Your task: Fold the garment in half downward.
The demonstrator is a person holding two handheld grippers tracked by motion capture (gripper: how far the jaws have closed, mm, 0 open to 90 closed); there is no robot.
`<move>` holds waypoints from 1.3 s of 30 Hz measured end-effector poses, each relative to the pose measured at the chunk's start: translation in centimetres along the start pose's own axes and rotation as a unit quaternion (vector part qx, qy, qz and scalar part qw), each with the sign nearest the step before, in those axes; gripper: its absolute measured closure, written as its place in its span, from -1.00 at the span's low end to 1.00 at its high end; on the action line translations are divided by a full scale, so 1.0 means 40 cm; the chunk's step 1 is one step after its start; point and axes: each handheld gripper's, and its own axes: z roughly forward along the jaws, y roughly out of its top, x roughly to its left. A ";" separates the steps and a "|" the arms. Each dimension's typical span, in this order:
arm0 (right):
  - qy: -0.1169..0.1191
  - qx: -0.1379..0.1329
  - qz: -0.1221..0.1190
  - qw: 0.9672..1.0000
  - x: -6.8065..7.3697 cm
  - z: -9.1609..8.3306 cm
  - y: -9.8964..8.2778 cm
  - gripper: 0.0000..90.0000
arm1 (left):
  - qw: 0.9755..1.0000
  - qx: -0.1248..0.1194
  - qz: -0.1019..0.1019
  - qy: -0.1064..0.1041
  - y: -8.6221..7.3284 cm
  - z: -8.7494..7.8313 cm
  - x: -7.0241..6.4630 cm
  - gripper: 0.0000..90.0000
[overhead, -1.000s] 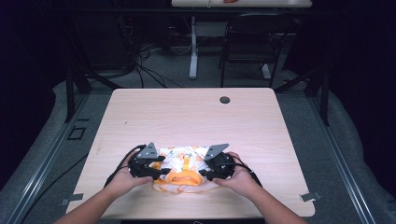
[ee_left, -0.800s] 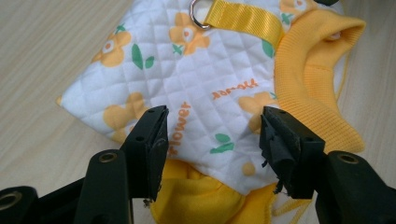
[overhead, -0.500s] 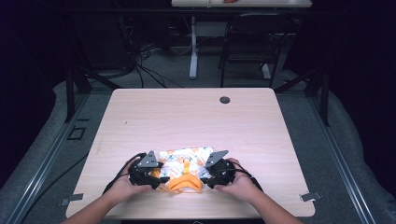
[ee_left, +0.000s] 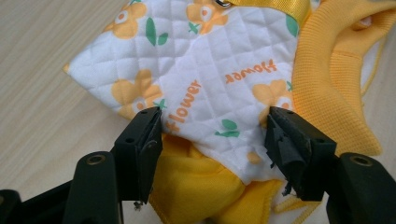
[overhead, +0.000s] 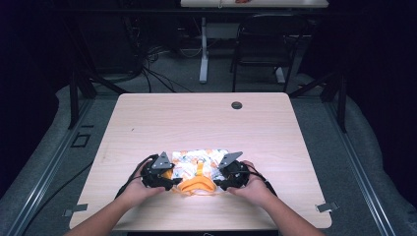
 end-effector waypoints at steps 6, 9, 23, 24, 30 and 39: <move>-0.007 0.001 0.006 1.000 -0.037 0.008 0.012 0.09 | 1.000 -0.011 -0.023 0.005 0.007 0.016 0.032 -0.12; -0.009 -0.001 0.010 1.000 -0.052 0.013 0.016 0.10 | 0.999 -0.020 -0.035 0.009 0.007 0.025 0.046 -0.10; -0.027 -0.019 0.031 0.999 -0.093 0.033 0.026 0.10 | 0.999 -0.011 -0.040 0.031 0.036 0.048 0.076 -0.04; -0.027 -0.019 0.029 0.999 -0.095 0.034 0.026 0.10 | 0.999 -0.010 -0.041 0.033 0.037 0.049 0.075 -0.04; -0.028 -0.024 0.036 0.999 -0.102 0.036 0.025 0.11 | 0.998 -0.012 -0.044 0.035 0.038 0.052 0.077 -0.04; -0.033 -0.031 0.037 0.998 -0.106 0.039 0.027 0.11 | 0.998 -0.016 -0.049 0.041 0.039 0.053 0.079 -0.04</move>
